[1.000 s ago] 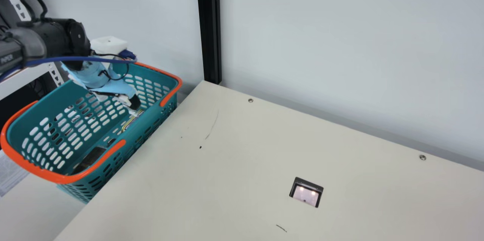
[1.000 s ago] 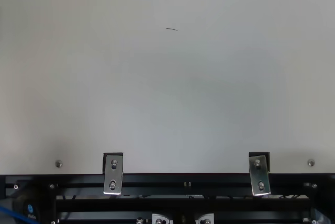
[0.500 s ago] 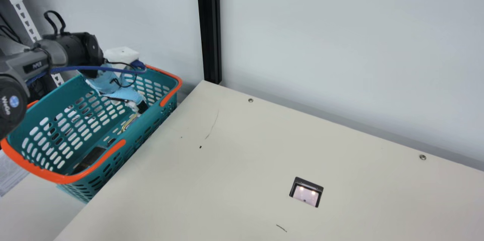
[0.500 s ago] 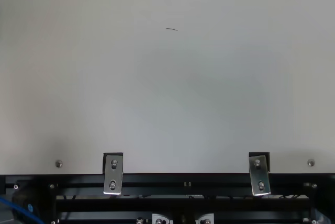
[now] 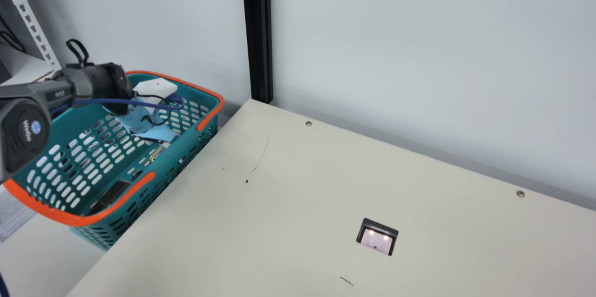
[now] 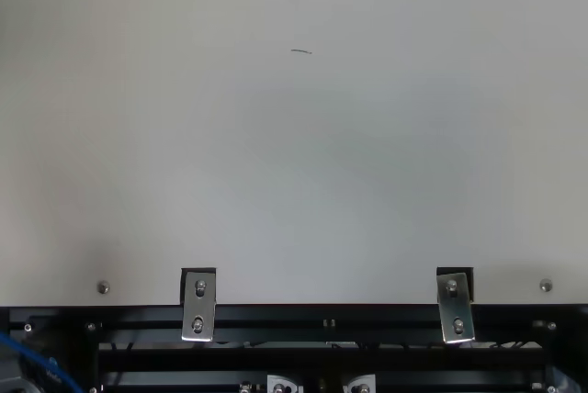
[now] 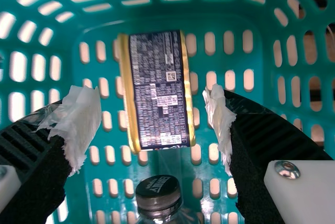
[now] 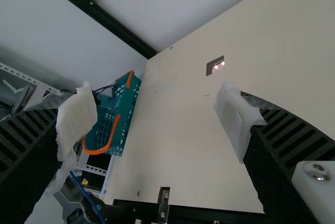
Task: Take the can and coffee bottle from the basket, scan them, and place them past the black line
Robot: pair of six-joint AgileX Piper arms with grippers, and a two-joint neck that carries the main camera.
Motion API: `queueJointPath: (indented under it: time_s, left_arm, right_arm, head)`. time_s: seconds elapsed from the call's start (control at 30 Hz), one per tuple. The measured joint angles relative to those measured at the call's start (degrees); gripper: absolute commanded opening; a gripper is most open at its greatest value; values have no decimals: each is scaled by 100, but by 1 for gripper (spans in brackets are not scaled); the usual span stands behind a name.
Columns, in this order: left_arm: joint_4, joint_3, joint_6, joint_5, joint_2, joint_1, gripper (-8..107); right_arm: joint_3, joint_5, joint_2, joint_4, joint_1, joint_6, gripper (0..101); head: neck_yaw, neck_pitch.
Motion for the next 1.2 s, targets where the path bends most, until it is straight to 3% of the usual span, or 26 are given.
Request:
queueJointPath:
  time_s: [0.27, 0.63, 0.7, 0.73, 0.93, 1.2]
  left_arm:
    - [80, -471, -178, 324, 425, -23, 90]
    - [357, -1529, -581, 1140, 942, -132, 90]
    - [273, -1700, -565, 1266, 1055, -132, 21]
    - [247, -1767, -565, 1282, 1085, -132, 10]
    - [-1, -1669, -532, 1234, 1125, -76, 10]
    - [-248, -625, -515, 569, 396, 87, 10]
  right_arm:
    - [0, 0, 0, 0, 0, 0, 101]
    - [0, 0, 0, 0, 0, 0, 101]
    - [0, 0, 0, 0, 0, 0, 101]
    - [0, 0, 0, 0, 0, 0, 101]
    - [0, 0, 0, 0, 0, 0, 101]
    - [0, 0, 0, 0, 0, 0, 101]
  head:
    - [0, 0]
    - [0, -29]
    - [0, -29]
    - [0, -29]
    - [0, -29]
    - [0, -29]
